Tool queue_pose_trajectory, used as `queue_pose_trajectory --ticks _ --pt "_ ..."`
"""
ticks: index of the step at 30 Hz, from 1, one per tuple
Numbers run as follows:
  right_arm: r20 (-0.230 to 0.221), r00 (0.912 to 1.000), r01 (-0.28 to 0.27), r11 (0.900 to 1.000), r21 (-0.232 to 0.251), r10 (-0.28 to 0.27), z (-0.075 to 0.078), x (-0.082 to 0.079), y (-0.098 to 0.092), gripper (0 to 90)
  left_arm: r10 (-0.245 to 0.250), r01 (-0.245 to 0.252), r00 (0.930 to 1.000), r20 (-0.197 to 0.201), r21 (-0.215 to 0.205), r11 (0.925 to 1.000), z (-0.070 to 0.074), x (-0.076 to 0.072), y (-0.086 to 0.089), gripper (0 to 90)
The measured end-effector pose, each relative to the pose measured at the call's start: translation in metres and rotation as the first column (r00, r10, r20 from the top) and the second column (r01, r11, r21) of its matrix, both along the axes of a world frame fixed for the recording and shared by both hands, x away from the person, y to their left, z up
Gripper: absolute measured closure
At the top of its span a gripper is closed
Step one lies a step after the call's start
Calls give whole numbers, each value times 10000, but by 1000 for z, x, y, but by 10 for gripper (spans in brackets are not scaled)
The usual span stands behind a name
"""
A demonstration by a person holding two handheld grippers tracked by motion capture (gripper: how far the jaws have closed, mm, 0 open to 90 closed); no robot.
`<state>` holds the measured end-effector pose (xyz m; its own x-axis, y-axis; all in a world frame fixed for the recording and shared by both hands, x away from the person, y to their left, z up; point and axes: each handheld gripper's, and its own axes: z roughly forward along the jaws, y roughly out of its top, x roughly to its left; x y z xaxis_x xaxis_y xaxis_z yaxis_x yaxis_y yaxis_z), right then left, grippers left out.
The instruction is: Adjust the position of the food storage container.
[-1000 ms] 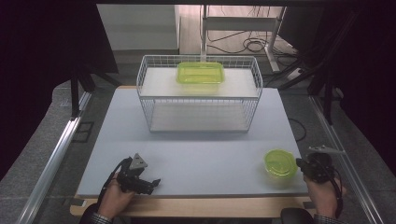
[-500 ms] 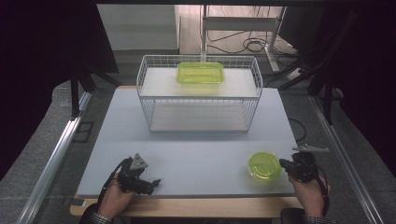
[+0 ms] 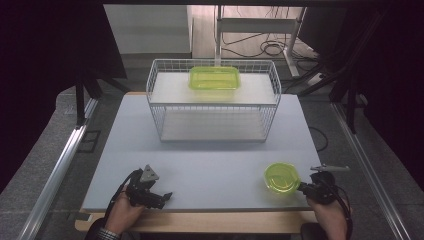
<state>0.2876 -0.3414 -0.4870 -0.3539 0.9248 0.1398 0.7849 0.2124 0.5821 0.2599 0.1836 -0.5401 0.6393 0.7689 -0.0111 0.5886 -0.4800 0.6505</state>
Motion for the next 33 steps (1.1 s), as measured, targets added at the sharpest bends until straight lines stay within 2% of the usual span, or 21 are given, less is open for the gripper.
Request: queue_pose_trajectory --ticks 5,16,24,25,26,33 --pt "-316 9986 -412 9988 263 420 -5 2 11 886 -34 34 10000 2 68 10000 0 0 -1 35" --pt "-492 9907 -1219 9878 968 1270 -10 11 37 887 -89 89 10000 -10 175 9998 0 0 -2 37" --pt "-639 9796 -1817 9755 1243 1906 -14 24 61 888 -109 109 9999 -6 195 9997 -1 0 -2 38" --pt "-727 9753 -1978 9711 1334 2086 -17 27 69 888 -119 119 9999 -4 199 9997 -1 0 -3 38" --pt "-727 9753 -1978 9711 1334 2086 -17 27 69 888 -119 119 9999 -4 199 9997 -1 0 -3 38" --pt "-798 9601 -2544 9556 1488 2680 -22 35 97 888 -176 176 9998 -16 266 9995 -1 0 -3 39"
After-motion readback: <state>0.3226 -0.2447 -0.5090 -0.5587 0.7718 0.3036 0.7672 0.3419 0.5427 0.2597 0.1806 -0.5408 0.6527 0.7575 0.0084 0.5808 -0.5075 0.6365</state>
